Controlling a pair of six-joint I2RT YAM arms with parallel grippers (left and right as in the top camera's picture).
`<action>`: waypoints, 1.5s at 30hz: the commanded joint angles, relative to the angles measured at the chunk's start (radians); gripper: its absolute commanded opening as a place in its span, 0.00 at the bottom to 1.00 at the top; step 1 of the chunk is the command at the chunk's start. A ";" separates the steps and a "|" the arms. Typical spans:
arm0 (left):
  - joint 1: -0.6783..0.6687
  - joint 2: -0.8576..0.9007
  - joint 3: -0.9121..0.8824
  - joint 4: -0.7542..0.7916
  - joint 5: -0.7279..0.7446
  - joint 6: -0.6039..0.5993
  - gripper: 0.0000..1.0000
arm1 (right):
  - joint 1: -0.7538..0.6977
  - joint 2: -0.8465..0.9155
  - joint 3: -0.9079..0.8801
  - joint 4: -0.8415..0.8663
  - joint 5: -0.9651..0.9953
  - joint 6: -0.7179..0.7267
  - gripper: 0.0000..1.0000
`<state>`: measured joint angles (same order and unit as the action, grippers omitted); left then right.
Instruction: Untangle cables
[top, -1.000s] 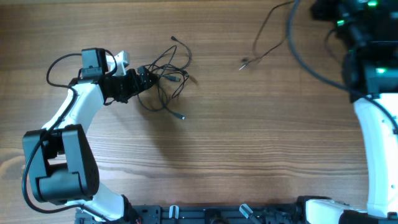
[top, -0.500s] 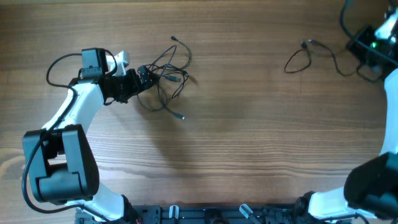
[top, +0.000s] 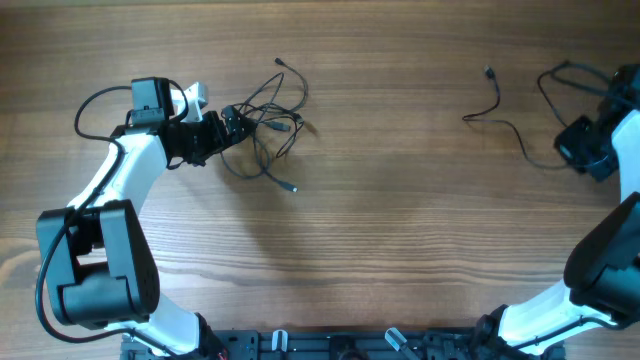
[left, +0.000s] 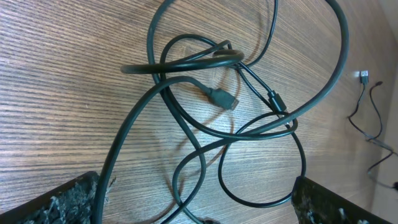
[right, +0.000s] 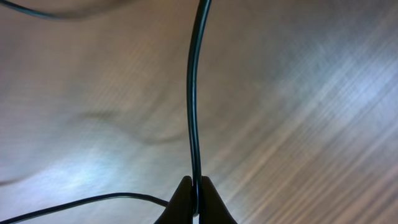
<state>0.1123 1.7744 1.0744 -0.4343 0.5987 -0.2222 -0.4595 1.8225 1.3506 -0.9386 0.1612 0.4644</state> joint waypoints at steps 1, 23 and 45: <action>0.004 -0.019 0.008 -0.001 -0.005 0.006 1.00 | -0.030 0.022 -0.084 0.024 0.135 0.102 0.04; 0.004 -0.019 0.008 0.000 -0.005 0.006 1.00 | -0.047 -0.063 -0.036 0.043 -0.219 -0.153 0.99; 0.004 -0.019 0.008 0.000 -0.005 0.006 1.00 | 0.355 0.253 -0.037 0.328 -0.271 -0.380 0.04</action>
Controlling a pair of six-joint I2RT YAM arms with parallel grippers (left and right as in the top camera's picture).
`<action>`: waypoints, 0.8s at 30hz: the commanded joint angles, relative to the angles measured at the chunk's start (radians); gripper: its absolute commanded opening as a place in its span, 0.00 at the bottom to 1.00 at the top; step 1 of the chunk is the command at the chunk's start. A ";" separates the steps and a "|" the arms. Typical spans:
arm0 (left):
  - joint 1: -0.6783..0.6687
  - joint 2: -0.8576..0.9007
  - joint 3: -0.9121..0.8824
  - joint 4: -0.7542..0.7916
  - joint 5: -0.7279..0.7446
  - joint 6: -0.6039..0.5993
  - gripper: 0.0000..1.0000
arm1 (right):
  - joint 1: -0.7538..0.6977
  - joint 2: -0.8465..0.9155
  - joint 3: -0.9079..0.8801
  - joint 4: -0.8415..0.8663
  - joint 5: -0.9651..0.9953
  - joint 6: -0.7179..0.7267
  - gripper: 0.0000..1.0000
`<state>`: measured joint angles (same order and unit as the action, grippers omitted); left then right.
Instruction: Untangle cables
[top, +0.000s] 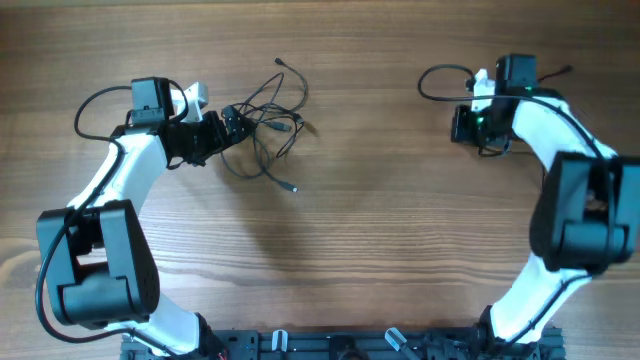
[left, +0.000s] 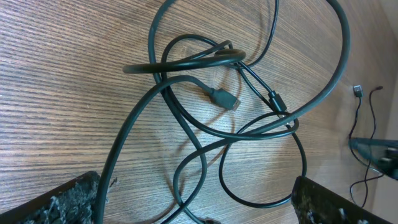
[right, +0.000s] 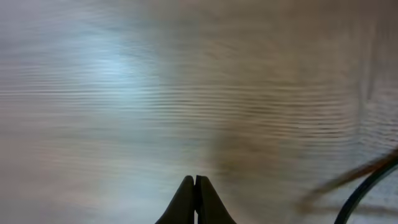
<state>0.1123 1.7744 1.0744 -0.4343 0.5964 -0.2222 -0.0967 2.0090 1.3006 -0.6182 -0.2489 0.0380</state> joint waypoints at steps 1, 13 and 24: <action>0.004 -0.019 0.008 0.000 -0.003 0.006 1.00 | -0.013 0.084 0.013 0.008 0.186 0.064 0.04; 0.004 -0.019 0.008 0.000 -0.003 0.006 1.00 | -0.284 0.112 0.013 -0.010 0.301 0.078 0.04; 0.004 -0.019 0.008 0.000 -0.092 0.005 1.00 | -0.339 0.112 0.013 0.078 0.048 0.068 0.05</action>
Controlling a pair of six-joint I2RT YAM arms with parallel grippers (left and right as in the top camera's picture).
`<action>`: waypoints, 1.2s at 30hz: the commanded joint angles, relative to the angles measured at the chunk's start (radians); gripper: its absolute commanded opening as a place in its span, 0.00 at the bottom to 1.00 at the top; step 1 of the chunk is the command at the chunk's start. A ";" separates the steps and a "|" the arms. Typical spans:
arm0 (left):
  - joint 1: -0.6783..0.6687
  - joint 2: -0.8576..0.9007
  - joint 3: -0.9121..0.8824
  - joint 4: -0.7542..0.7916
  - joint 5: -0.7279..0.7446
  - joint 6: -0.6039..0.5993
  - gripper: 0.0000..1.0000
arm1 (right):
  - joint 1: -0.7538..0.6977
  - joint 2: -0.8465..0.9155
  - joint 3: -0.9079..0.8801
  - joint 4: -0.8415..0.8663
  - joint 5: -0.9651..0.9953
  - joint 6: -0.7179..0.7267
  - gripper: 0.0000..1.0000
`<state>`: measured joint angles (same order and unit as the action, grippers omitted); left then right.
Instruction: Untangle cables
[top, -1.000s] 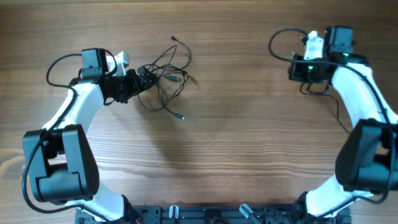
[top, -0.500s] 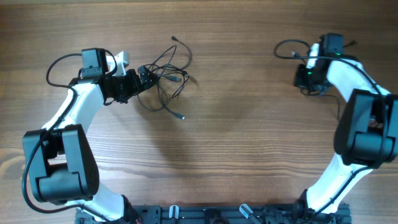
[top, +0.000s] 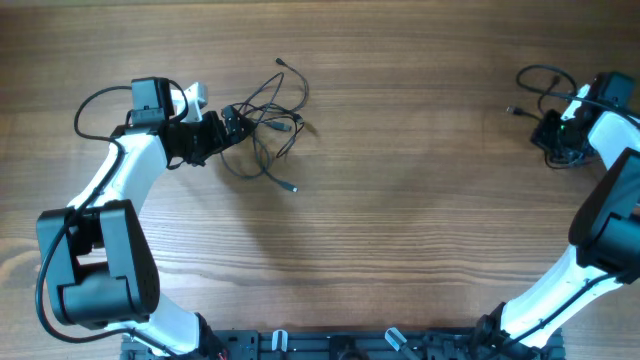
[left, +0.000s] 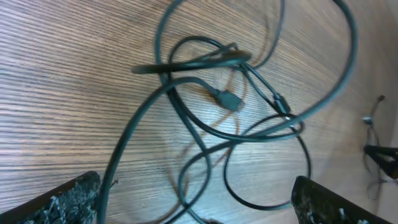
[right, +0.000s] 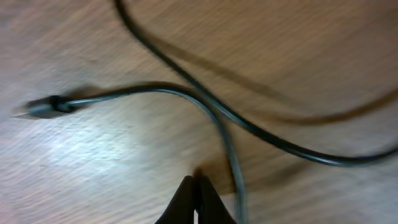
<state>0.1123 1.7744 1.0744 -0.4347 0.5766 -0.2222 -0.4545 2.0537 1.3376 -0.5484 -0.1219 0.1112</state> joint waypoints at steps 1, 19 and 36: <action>0.004 -0.019 0.008 0.000 -0.078 0.006 1.00 | 0.019 0.068 -0.024 0.013 -0.058 -0.002 0.04; 0.003 0.032 0.005 0.043 -0.174 -0.055 0.36 | 0.106 0.093 -0.023 0.172 -0.655 -0.031 0.26; -0.009 0.043 0.007 0.042 -0.118 -0.103 0.04 | 0.545 0.094 -0.023 0.106 -0.565 0.109 0.28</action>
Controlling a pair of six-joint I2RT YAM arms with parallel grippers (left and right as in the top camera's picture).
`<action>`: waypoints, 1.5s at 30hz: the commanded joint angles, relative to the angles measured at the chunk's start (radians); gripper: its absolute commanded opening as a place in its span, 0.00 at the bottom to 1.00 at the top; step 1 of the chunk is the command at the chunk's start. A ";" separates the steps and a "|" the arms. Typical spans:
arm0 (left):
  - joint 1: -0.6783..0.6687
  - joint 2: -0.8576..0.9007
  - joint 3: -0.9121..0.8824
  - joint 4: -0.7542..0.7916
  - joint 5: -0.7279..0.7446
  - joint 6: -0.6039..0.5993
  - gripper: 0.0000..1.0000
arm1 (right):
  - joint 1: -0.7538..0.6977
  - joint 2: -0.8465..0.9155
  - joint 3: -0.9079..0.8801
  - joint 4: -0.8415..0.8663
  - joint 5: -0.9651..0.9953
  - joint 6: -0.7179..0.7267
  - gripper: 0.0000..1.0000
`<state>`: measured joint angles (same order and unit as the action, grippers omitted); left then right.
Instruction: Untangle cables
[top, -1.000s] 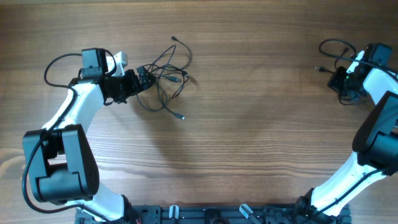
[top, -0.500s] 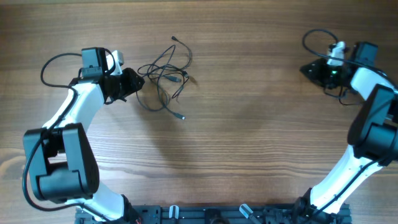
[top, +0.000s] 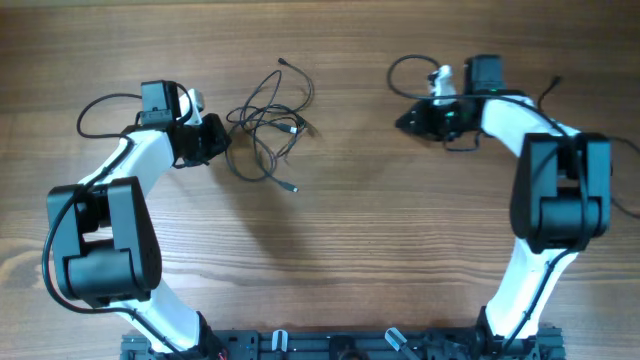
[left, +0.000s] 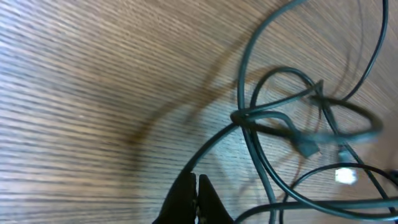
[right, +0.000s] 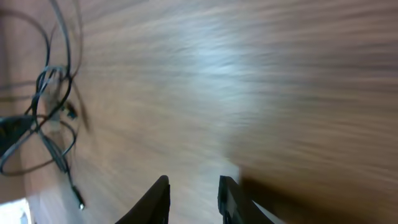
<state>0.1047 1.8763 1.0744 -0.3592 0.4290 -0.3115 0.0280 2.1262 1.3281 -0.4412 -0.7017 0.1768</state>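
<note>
A tangle of thin dark cables (top: 265, 125) lies on the wooden table (top: 400, 250) at the upper left. It also shows in the left wrist view (left: 280, 124) and, far off, in the right wrist view (right: 46, 112). My left gripper (top: 213, 140) sits at the tangle's left edge. In its own view the left gripper (left: 194, 180) is shut, with one strand running into its tips. A separate thin cable (top: 392, 70) loops around my right arm at the upper right. My right gripper (top: 405, 122) points left toward the tangle, and in the wrist view the right gripper (right: 193, 186) is open with nothing between its fingers.
The separate cable's far end (top: 555, 80) trails off to the right behind the right arm. Bare wood separates the tangle from the right gripper. The arm bases stand along the table's near edge.
My left gripper was open around the tangle and is now shut on one strand, a little farther left. My right gripper was shut at the far right edge and is now open near the table's middle top.
My left gripper stayed open over the tangle through the earlier moments. My right gripper, shut on a thin cable at the far right, was then at the middle right, then back at the right edge. Now the left is shut on a strand and the right is open.
</note>
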 joint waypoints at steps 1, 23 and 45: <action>-0.002 -0.088 0.007 -0.055 0.020 -0.014 0.05 | 0.082 0.021 -0.014 -0.003 0.022 0.044 0.28; -0.099 -0.011 0.005 0.199 -0.129 -0.194 0.43 | 0.314 0.024 -0.014 0.066 0.302 0.192 0.31; -0.110 -0.011 0.005 0.254 -0.198 0.312 0.92 | 0.322 0.025 -0.014 0.063 0.306 0.191 0.34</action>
<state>-0.0002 1.8553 1.0763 -0.0959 0.2047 -0.2207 0.3416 2.1166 1.3334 -0.3614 -0.4923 0.3634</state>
